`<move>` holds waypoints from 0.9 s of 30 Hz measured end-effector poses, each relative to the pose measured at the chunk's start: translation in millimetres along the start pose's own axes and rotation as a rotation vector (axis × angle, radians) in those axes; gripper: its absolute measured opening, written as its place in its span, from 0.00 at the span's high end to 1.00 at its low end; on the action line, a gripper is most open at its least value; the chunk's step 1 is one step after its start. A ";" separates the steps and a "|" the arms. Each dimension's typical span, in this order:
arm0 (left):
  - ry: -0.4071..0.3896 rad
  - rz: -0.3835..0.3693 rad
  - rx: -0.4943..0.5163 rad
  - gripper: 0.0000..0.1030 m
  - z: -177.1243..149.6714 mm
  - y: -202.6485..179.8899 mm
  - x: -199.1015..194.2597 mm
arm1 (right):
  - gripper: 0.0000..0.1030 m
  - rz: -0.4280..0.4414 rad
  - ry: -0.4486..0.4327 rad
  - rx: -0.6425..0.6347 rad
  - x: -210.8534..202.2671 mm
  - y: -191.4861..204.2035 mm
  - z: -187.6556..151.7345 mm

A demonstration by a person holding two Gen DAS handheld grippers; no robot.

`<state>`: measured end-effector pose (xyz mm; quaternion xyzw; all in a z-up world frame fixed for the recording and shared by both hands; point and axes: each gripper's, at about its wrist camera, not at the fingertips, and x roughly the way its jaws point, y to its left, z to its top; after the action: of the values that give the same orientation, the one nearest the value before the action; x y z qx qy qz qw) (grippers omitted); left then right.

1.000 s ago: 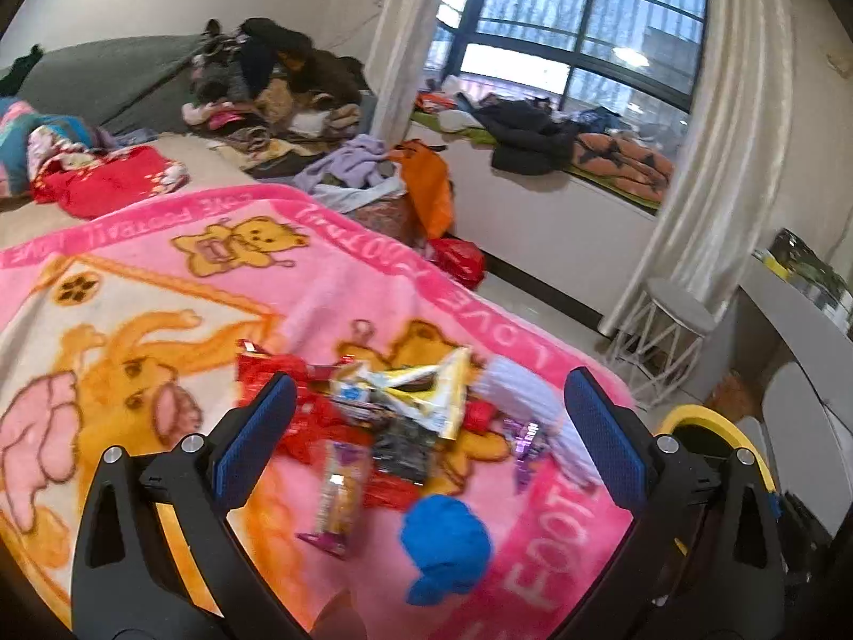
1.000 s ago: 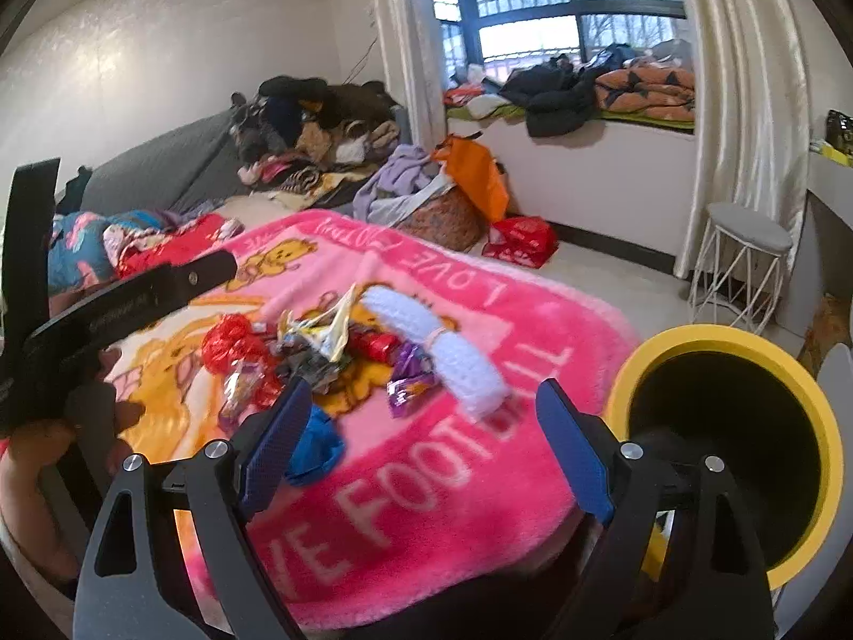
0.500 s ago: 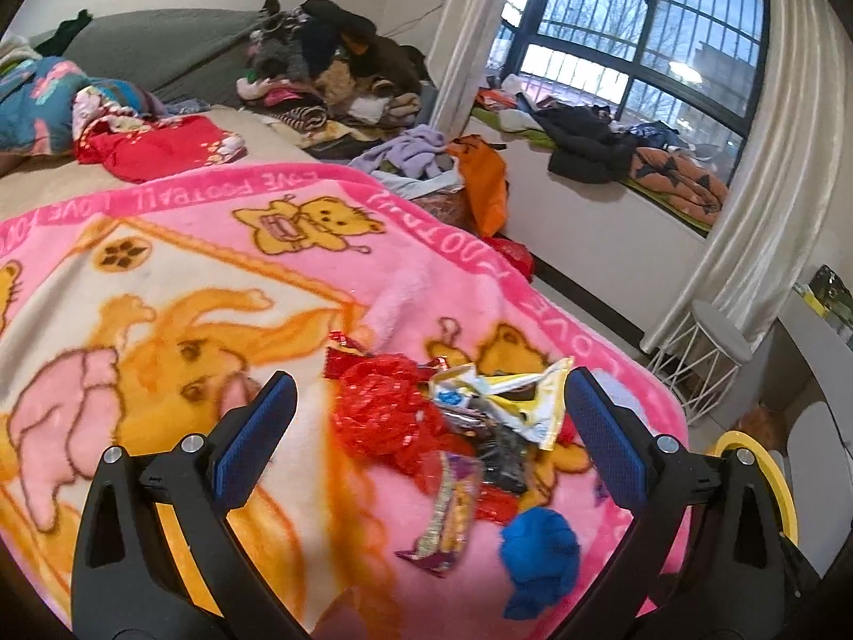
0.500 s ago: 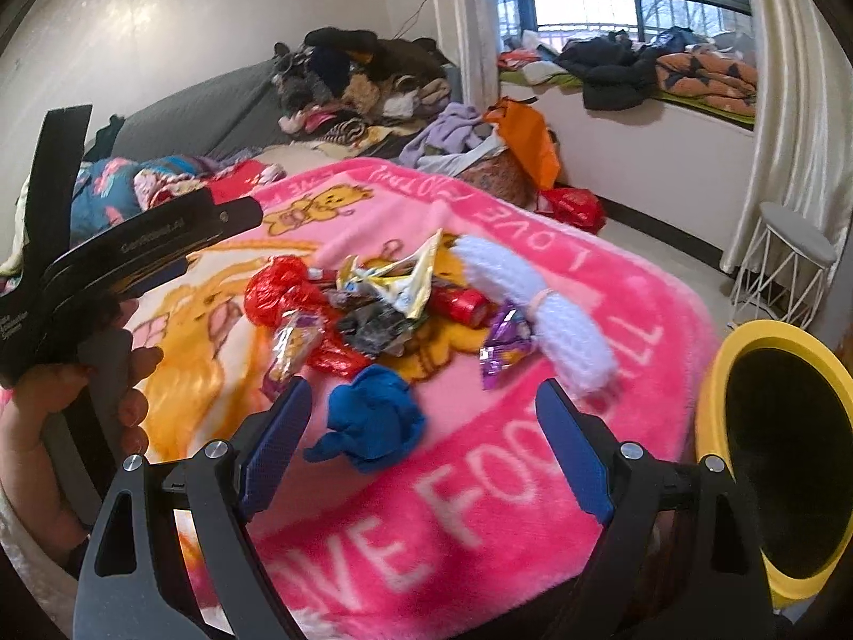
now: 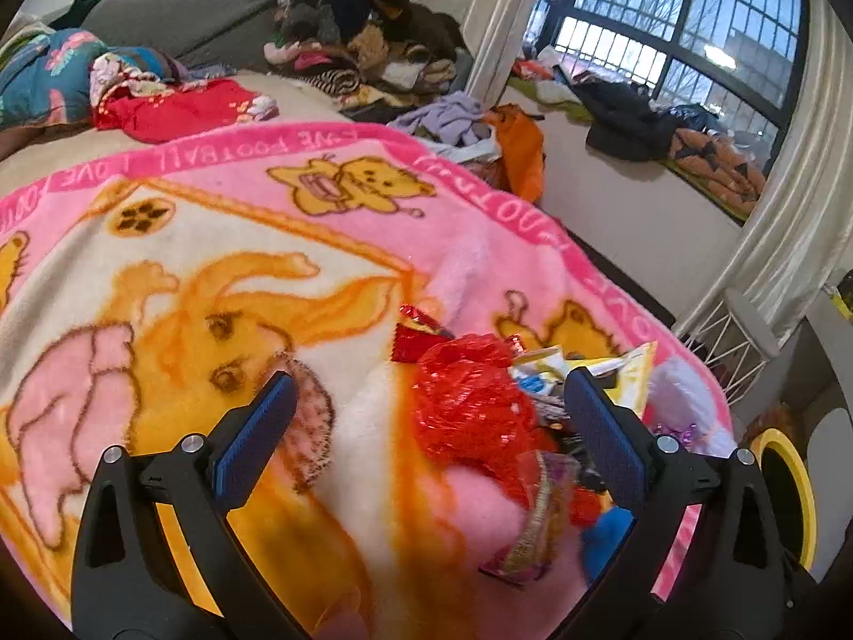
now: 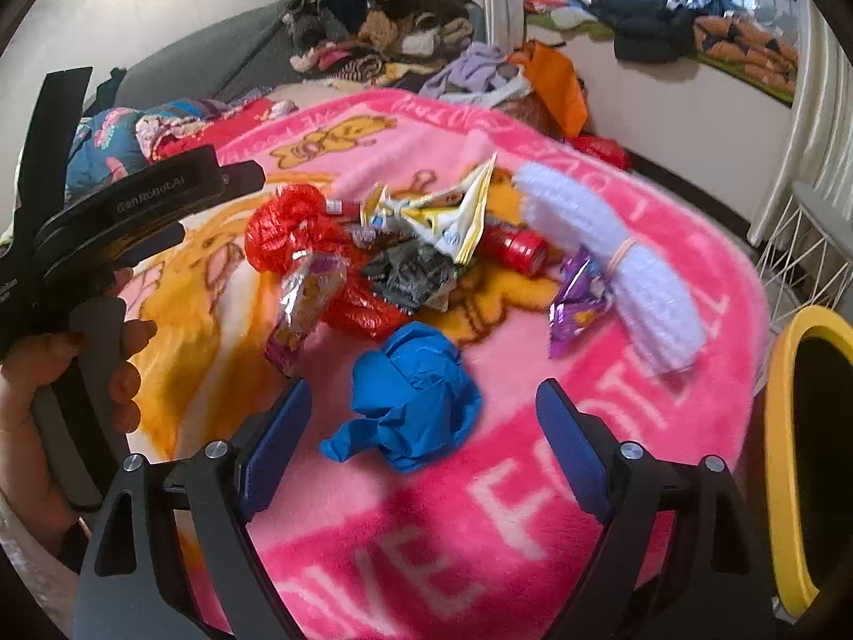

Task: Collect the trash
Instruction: 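Grasp the red plastic bag with the left tool while the right tool grasps the blue glove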

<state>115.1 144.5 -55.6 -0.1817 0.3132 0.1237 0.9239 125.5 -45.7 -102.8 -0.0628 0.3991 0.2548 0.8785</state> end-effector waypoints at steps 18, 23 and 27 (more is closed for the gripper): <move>0.106 -0.078 0.020 0.70 -7.3 -6.4 33.5 | 0.61 0.058 0.105 0.120 25.9 -19.8 -8.7; 0.068 -0.103 0.029 0.83 -6.7 -11.9 18.4 | 0.70 0.077 0.086 0.136 20.1 -23.4 -8.4; 0.014 -0.124 0.031 0.84 -3.4 -16.5 -0.2 | 0.74 0.085 0.048 0.129 12.0 -22.3 -7.2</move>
<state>118.8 128.2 -53.8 -0.1873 0.3097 0.0601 0.9303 138.4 -62.5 -118.5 0.0046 0.4381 0.2642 0.8592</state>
